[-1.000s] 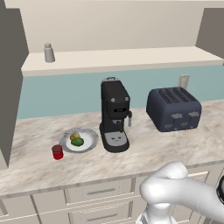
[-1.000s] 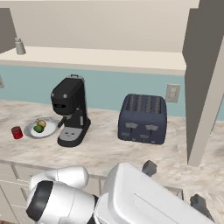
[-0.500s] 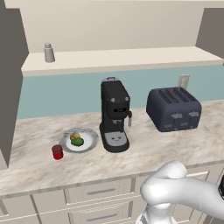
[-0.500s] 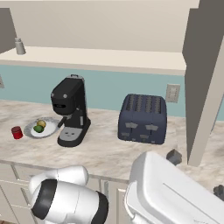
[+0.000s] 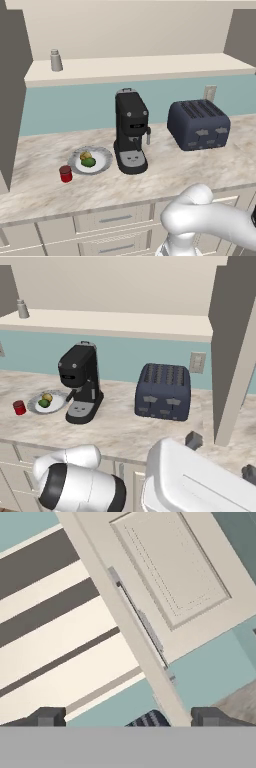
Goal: Pick the avocado and bread from the counter and place them on the plate. Then pick the jam from the cabinet and place it next to the plate. Lastly close the cabinet door.
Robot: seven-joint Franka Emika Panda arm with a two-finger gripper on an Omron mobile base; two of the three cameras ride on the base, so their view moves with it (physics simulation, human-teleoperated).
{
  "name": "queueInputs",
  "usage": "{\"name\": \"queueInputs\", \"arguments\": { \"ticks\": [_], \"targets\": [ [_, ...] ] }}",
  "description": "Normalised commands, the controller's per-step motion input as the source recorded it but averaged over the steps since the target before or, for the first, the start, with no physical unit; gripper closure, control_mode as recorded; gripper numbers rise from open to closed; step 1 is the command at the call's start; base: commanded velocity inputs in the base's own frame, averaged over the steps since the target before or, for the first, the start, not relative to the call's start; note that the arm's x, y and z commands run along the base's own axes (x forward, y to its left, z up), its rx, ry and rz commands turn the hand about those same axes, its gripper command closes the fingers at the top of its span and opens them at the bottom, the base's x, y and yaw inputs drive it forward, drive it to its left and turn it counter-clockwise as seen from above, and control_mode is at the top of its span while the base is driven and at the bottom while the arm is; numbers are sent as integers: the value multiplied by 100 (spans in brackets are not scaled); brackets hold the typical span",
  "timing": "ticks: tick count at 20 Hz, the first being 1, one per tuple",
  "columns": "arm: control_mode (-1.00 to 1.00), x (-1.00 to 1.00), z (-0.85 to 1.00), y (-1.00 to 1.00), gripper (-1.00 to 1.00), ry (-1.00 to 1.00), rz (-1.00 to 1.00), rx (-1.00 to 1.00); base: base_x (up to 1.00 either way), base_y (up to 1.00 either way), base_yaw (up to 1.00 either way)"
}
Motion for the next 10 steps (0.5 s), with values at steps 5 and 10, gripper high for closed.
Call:
{"name": "queueInputs", "arguments": {
  "ticks": [5, 10],
  "targets": [
    [-100, 0, 0, -1, -100, -7, 8, -9, 0, 0, 0],
    [-100, 0, 0, -7, -100, -2, 9, -8, 0, 0, 0]
  ]
}}
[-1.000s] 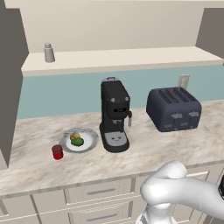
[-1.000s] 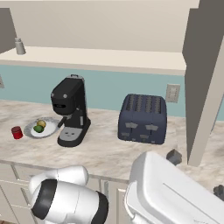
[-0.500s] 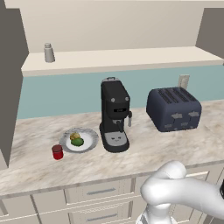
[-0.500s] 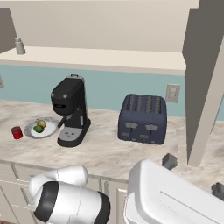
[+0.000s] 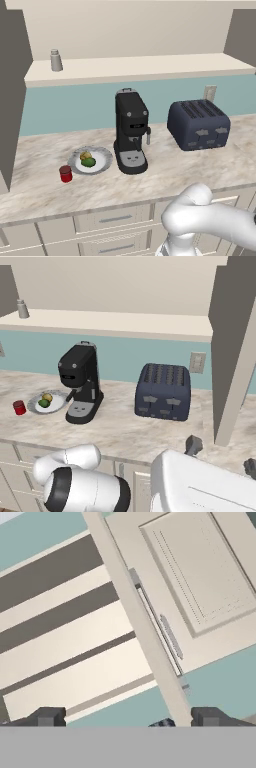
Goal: Pick the avocado and bread from the counter and place them on the plate. Then pick the jam from the cabinet and place it next to the plate. Lastly close the cabinet door.
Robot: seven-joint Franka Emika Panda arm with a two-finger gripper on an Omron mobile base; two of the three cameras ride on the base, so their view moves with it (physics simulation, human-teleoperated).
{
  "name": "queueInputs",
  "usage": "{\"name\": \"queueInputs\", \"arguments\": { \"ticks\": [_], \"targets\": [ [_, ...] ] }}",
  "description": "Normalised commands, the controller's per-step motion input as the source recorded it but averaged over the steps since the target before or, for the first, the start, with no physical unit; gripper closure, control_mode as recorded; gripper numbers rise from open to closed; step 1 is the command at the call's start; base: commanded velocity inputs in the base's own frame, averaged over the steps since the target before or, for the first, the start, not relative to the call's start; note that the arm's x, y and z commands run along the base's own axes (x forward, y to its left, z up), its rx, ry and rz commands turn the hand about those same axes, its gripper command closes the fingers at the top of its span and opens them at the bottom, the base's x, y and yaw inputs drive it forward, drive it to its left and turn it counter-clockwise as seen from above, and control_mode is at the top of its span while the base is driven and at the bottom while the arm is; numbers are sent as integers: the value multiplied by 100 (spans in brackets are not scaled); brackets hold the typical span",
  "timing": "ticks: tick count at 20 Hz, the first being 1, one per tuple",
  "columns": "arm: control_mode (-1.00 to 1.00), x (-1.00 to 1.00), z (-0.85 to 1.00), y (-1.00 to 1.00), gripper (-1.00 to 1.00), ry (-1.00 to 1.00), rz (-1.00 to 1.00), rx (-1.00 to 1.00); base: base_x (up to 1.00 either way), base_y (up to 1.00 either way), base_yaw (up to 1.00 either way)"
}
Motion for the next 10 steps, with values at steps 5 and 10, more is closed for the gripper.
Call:
{"name": "queueInputs", "arguments": {
  "ticks": [5, 10],
  "targets": [
    [-100, 23, 0, -5, -100, 0, 8, -1, 0, 0, 0],
    [-100, 39, 2, -18, -100, 3, 10, 0, 0, 0, 0]
  ]
}}
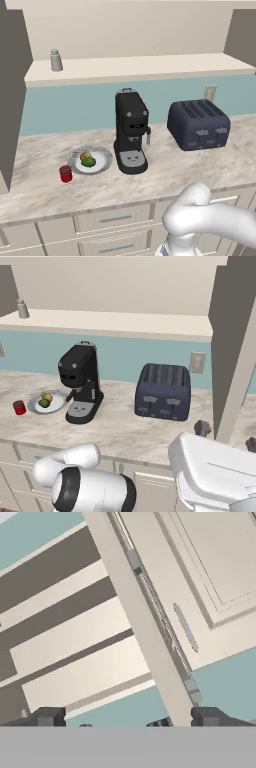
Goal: Pick the avocado and bread from the counter and place them on the plate. Then pick the jam from the cabinet and place it next to the plate. Lastly close the cabinet door.
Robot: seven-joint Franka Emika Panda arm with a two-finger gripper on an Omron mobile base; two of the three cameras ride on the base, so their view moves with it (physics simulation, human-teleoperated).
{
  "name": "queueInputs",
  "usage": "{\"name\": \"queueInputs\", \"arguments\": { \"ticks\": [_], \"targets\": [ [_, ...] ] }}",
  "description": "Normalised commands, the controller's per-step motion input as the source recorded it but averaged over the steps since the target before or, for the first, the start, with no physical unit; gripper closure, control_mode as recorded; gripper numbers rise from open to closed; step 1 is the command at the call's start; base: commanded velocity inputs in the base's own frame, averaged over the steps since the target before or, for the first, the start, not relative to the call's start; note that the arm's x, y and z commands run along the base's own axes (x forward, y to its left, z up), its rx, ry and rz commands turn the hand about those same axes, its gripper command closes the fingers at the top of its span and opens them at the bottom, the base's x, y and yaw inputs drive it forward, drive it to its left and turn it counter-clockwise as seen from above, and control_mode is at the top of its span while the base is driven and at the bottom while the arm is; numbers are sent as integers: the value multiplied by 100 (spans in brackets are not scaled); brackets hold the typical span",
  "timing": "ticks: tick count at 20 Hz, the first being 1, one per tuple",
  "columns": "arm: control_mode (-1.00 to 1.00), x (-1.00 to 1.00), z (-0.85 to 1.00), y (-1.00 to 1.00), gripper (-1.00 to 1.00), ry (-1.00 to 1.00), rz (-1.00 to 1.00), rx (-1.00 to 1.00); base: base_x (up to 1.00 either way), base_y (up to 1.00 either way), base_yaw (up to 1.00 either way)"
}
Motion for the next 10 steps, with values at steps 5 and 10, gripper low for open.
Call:
{"name": "queueInputs", "arguments": {
  "ticks": [5, 10],
  "targets": [
    [-100, 20, 0, -36, -100, 2, 18, 0, 0, 0, 0],
    [-100, 32, 0, -14, -100, 6, 22, 0, 0, 0, 0]
  ]
}}
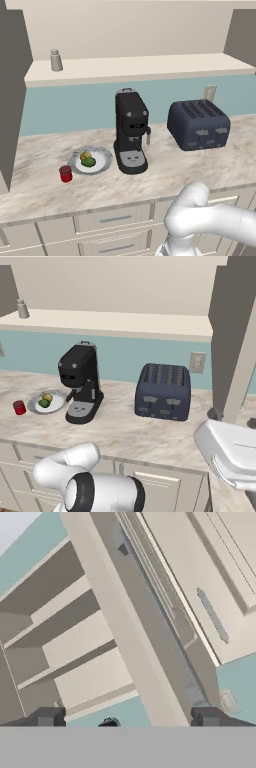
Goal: Pick the avocado and bread from the counter and place them on the plate. Then pick the jam from the cabinet and place it next to the plate. Lastly close the cabinet door.
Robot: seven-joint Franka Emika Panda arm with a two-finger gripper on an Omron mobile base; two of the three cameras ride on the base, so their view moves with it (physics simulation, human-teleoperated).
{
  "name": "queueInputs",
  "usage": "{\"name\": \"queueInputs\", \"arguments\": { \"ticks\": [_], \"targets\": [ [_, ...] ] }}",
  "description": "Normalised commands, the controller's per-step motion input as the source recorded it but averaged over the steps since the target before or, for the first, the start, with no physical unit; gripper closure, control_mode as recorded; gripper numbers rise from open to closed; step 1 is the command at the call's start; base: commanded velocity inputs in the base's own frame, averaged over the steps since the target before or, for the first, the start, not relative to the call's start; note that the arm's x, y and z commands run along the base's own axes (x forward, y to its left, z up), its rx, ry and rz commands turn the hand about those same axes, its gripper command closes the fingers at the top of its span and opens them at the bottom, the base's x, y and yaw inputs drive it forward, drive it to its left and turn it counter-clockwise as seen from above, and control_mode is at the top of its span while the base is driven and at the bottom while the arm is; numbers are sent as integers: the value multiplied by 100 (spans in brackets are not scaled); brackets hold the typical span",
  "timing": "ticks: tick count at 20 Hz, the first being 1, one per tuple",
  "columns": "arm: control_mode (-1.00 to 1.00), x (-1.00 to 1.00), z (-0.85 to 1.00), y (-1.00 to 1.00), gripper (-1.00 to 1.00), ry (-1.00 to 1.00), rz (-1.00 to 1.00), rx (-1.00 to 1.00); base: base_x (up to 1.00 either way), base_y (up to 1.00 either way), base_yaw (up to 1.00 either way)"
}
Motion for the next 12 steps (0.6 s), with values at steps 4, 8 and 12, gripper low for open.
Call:
{"name": "queueInputs", "arguments": {
  "ticks": [4, 8, 12],
  "targets": [
    [-100, 39, 0, 0, -100, 9, 26, 0, 0, 0, 0],
    [-100, 37, -9, 25, -100, 7, 24, -3, 0, 0, 0],
    [-100, 52, -12, 50, -100, 0, 24, -4, 0, 0, 0]
  ]
}}
